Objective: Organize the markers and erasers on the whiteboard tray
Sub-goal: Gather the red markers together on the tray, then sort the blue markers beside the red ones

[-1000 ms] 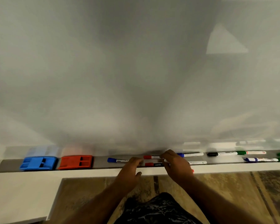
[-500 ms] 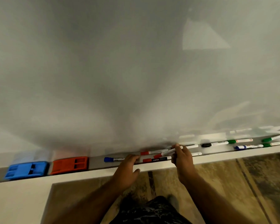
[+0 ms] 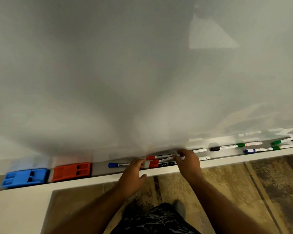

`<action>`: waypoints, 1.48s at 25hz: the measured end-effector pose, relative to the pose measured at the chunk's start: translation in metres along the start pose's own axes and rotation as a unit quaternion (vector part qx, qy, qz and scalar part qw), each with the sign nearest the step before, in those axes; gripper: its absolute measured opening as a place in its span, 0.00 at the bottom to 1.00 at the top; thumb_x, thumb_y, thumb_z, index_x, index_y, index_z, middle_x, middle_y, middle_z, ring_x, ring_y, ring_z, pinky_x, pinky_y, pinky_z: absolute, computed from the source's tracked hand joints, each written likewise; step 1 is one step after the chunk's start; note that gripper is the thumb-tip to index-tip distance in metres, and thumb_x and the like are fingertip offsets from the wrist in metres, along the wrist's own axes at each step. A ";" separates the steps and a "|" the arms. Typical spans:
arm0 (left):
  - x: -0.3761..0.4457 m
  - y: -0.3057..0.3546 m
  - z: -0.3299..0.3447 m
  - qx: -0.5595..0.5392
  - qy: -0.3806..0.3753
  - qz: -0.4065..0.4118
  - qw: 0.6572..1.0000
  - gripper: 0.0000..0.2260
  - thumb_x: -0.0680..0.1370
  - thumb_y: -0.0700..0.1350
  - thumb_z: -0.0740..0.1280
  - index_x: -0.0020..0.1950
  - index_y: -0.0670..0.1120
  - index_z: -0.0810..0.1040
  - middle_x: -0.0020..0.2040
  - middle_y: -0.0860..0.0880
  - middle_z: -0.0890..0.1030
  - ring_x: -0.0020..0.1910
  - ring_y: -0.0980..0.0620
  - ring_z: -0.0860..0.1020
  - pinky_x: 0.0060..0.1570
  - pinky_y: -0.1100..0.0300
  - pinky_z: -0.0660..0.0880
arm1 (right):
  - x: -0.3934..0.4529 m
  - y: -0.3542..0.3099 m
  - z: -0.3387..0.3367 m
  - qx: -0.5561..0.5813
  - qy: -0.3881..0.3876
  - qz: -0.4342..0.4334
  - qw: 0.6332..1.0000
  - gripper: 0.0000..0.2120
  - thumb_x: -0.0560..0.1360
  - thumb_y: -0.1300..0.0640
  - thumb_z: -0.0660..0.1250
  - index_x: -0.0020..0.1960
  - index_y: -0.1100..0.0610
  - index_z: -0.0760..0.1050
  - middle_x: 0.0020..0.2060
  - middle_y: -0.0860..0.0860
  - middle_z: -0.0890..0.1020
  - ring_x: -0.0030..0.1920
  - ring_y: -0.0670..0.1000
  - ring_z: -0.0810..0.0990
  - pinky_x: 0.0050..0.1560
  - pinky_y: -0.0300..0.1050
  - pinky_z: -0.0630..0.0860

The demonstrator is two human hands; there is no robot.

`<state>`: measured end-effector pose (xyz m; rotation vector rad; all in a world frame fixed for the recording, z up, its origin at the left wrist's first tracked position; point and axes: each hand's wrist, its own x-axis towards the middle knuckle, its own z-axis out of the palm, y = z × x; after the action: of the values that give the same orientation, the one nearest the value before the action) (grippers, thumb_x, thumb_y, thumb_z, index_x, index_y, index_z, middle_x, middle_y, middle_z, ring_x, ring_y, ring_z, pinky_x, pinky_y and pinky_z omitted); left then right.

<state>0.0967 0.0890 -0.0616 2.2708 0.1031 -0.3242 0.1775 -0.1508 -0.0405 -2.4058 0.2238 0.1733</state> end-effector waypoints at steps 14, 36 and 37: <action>0.020 0.037 0.021 -0.074 0.003 -0.100 0.992 0.31 0.74 0.45 0.76 0.74 0.51 0.69 0.69 0.49 0.74 0.67 0.50 0.74 0.67 0.58 0.70 | -0.027 -0.013 0.014 -0.039 -0.063 -0.029 0.997 0.16 0.80 0.62 0.68 0.67 0.58 0.79 0.61 0.54 0.80 0.58 0.53 0.80 0.62 0.44 0.77; -0.007 -0.035 -0.049 0.278 0.091 0.021 0.956 0.18 0.77 0.38 0.67 0.65 0.51 0.81 0.61 0.49 0.82 0.58 0.49 0.80 0.57 0.54 0.78 | 0.032 0.059 -0.076 -0.348 -0.062 -0.092 0.931 0.20 0.80 0.59 0.63 0.67 0.43 0.79 0.65 0.44 0.81 0.64 0.55 0.75 0.57 0.52 0.76; -0.005 -0.036 -0.047 0.283 0.092 0.021 0.955 0.18 0.78 0.38 0.66 0.66 0.51 0.80 0.61 0.49 0.82 0.58 0.49 0.80 0.57 0.54 0.78 | 0.036 0.060 -0.080 -0.368 -0.082 -0.101 0.921 0.20 0.81 0.58 0.62 0.69 0.41 0.77 0.66 0.43 0.79 0.66 0.53 0.74 0.59 0.51 0.75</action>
<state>0.0943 0.1480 -0.0568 2.8661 0.0630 -0.1250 0.2052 -0.2521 -0.0266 -3.1153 -0.2123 0.4216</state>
